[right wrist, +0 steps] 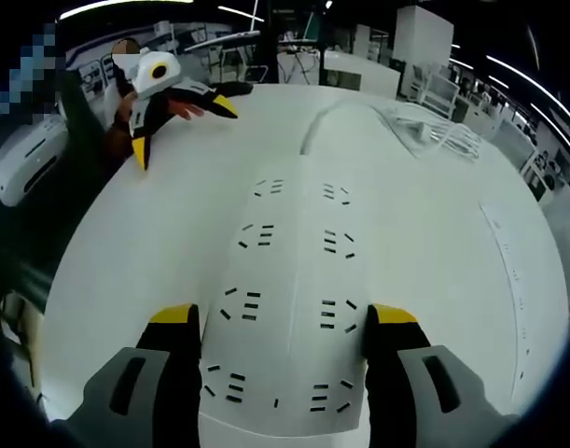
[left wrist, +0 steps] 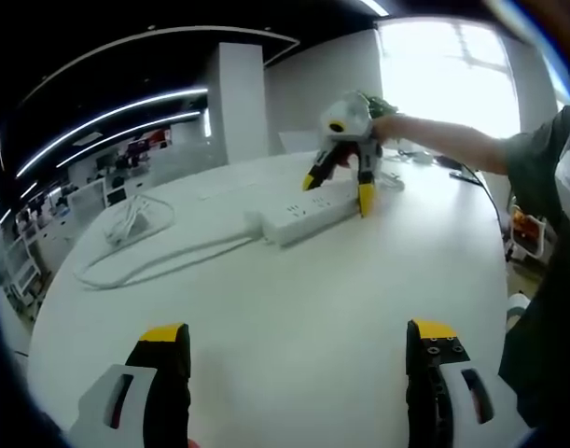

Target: Straighten the power strip on the desk, plug the charger into it

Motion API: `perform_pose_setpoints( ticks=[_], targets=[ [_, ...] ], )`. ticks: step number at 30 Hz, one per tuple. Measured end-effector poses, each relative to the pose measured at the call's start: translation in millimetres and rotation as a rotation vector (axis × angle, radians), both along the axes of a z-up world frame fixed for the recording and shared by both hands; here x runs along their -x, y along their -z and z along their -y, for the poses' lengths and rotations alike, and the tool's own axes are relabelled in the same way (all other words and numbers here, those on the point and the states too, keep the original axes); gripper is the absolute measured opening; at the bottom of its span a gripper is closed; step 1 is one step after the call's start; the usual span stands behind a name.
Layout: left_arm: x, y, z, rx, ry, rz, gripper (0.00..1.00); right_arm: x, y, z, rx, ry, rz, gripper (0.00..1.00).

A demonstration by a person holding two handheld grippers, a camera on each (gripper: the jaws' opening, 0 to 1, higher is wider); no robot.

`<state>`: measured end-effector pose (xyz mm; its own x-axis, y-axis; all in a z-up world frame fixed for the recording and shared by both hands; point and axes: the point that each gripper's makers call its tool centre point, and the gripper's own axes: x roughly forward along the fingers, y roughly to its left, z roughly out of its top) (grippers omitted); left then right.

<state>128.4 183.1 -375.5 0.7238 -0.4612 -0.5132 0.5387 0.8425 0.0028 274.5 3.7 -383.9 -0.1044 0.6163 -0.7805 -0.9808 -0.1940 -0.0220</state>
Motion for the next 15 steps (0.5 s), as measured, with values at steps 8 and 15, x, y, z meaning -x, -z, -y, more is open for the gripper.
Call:
perform_pose_setpoints(
  ticks=[8,15],
  targets=[
    [-1.2,1.1,4.1,0.001,0.011,-0.004,0.99,-0.2,0.4,-0.1,0.003,-0.006,0.001,0.72],
    [-1.5,0.5,4.8,-0.001,0.017,-0.003,0.99,-1.0,0.4,-0.5,-0.006,0.003,-0.001,0.72]
  ],
)
